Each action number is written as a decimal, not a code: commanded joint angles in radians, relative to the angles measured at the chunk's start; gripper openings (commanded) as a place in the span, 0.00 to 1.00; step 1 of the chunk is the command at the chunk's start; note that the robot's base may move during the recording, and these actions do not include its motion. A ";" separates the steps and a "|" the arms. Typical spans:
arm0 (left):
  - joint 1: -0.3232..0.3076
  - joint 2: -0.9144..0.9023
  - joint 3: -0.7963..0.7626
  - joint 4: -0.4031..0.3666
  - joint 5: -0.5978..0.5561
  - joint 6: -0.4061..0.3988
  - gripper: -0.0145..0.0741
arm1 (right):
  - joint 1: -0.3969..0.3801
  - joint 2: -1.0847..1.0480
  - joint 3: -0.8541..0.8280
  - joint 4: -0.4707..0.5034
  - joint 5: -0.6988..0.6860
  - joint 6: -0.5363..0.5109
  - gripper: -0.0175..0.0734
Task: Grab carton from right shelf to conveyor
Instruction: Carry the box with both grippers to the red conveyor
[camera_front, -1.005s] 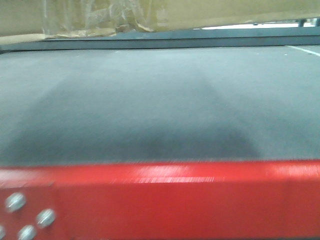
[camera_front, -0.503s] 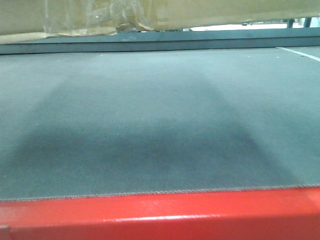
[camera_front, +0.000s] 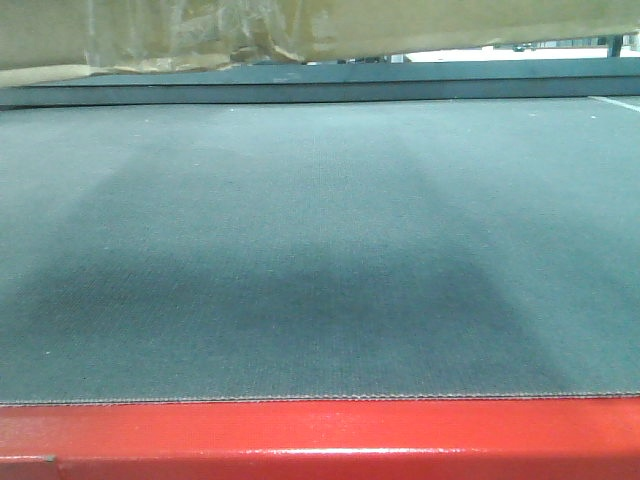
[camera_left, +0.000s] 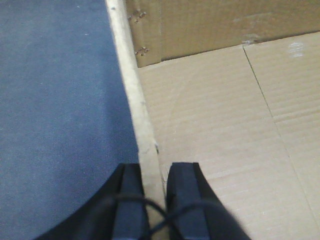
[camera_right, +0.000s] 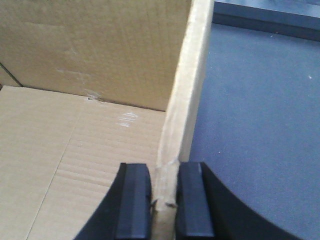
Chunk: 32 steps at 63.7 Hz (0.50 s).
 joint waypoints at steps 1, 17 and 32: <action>-0.010 -0.007 -0.006 -0.039 -0.037 0.004 0.15 | 0.004 -0.011 -0.006 0.027 -0.083 -0.013 0.12; -0.010 -0.007 -0.006 -0.039 -0.037 0.004 0.15 | 0.004 -0.011 -0.006 0.027 -0.083 -0.013 0.12; -0.010 -0.007 -0.006 -0.039 -0.037 0.004 0.15 | 0.004 -0.011 -0.006 0.027 -0.083 -0.013 0.12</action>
